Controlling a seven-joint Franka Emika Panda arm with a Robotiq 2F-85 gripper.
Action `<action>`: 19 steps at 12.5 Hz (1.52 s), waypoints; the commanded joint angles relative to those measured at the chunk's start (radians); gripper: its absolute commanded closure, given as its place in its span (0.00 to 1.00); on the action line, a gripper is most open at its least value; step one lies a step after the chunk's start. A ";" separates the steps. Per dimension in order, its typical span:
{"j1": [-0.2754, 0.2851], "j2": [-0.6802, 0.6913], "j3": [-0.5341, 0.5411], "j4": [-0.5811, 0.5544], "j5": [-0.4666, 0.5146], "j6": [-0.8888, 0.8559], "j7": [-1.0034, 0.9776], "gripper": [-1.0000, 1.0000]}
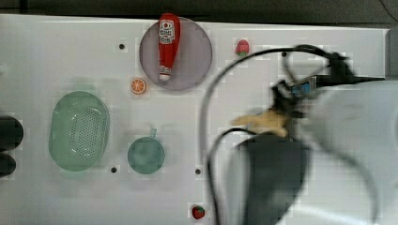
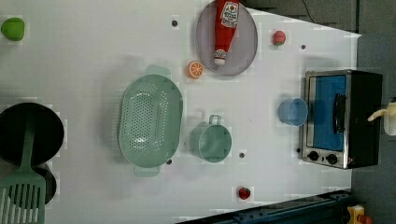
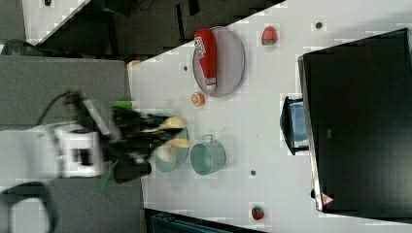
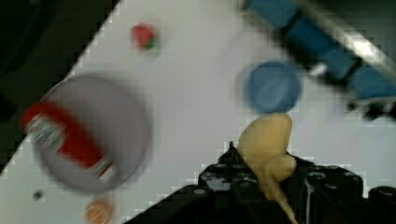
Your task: Pick banana from table and place on oven.
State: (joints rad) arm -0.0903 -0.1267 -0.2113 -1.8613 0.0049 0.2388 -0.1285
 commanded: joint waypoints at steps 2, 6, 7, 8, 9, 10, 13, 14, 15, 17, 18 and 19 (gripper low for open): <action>-0.056 0.154 -0.172 -0.001 -0.030 0.091 -0.307 0.76; -0.057 0.311 -0.278 0.066 -0.030 0.180 -0.489 0.76; -0.058 0.342 -0.292 0.078 -0.030 0.183 -0.514 0.76; -0.058 0.367 -0.304 0.085 -0.030 0.195 -0.529 0.72; -0.058 0.383 -0.308 0.087 -0.030 0.211 -0.552 0.62; -0.058 0.393 -0.310 0.086 -0.030 0.236 -0.569 0.51; -0.059 0.401 -0.310 0.085 -0.030 0.248 -0.574 0.17; -0.058 0.399 -0.310 0.087 -0.031 0.247 -0.574 0.06; -0.055 0.392 -0.305 0.091 -0.032 0.239 -0.577 0.00; -0.033 0.350 -0.277 0.107 -0.032 0.184 -0.577 0.00; -0.017 0.318 -0.253 0.113 -0.032 0.128 -0.574 0.00; 0.000 0.278 -0.226 0.112 -0.029 0.063 -0.550 0.00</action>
State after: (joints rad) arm -0.1116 0.2189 -0.4756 -1.7812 -0.0202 0.3262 -0.6636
